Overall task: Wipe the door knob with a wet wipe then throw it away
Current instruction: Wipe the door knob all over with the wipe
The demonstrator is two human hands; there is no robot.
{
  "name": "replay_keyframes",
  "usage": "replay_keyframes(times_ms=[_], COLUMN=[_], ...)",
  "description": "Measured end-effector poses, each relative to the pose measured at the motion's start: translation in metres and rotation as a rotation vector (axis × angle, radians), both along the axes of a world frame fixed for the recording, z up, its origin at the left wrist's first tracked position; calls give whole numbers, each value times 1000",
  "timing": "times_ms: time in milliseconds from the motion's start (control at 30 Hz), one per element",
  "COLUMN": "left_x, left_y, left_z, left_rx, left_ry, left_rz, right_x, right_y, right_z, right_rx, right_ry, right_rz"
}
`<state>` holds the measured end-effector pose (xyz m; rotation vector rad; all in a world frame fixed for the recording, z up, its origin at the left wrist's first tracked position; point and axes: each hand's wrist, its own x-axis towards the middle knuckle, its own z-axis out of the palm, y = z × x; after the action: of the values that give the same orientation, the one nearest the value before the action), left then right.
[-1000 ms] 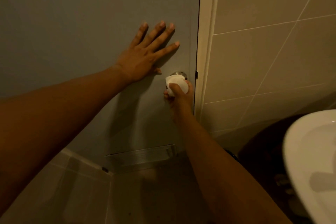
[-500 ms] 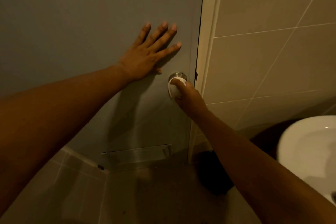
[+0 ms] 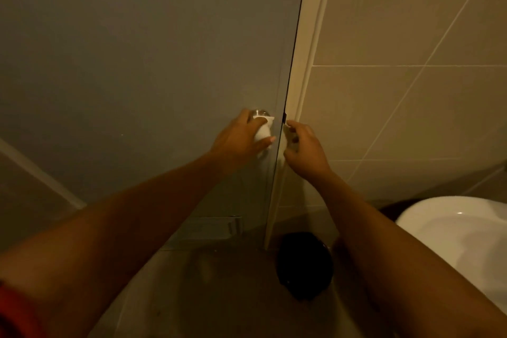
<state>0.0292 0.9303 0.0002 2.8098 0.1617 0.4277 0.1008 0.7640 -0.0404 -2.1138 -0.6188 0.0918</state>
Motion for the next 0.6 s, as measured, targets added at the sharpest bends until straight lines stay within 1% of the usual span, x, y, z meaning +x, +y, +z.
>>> replay_keyframes(times_ms=[67, 133, 167, 200, 233, 267, 333, 400, 467, 500, 533, 567, 600], left_x=[3, 5, 12, 18, 18, 18, 33, 34, 34, 36, 36, 37, 37], left_y=[-4, -14, -20, -18, -32, -50, -58, -62, -59, -59, -60, -62, -62], left_z=[-16, -29, -33, -37, -38, -39, -37, -41, -37, -34, -32, -33, -34], left_rx=[-105, -176, -199, -240, -414, -624, -1064, -1532, -1914, -2037, -2107, -2118, -2082], left_ry=[13, -32, -40, -46, -141, -230, -334, -450, -555, -585, -592, -593, -586], left_rz=[53, 135, 182, 217, 322, 434, 400, 373, 313, 278, 254, 246, 259], right_x=[7, 17, 25, 30, 38, 48, 64, 63, 64, 64, 65, 66, 65], right_y=[-3, -9, -14, -14, -20, -28, -29, -26, -22, -21, -21, -21, -22], right_z=[-5, -1, 5, 7, 27, 43, 56, 57, 55, 54, 54, 53, 53], right_rx=[-42, -128, -134, -183, -261, -363, -374, -431, -470, -477, -483, -492, -506], right_ry=[-81, -195, -227, -270, -296, -374, -363, -379, -353, -353, -364, -371, -375], right_rz=[-46, -19, 3, 16, 138, 254, 230, 272, 283, 288, 292, 290, 282])
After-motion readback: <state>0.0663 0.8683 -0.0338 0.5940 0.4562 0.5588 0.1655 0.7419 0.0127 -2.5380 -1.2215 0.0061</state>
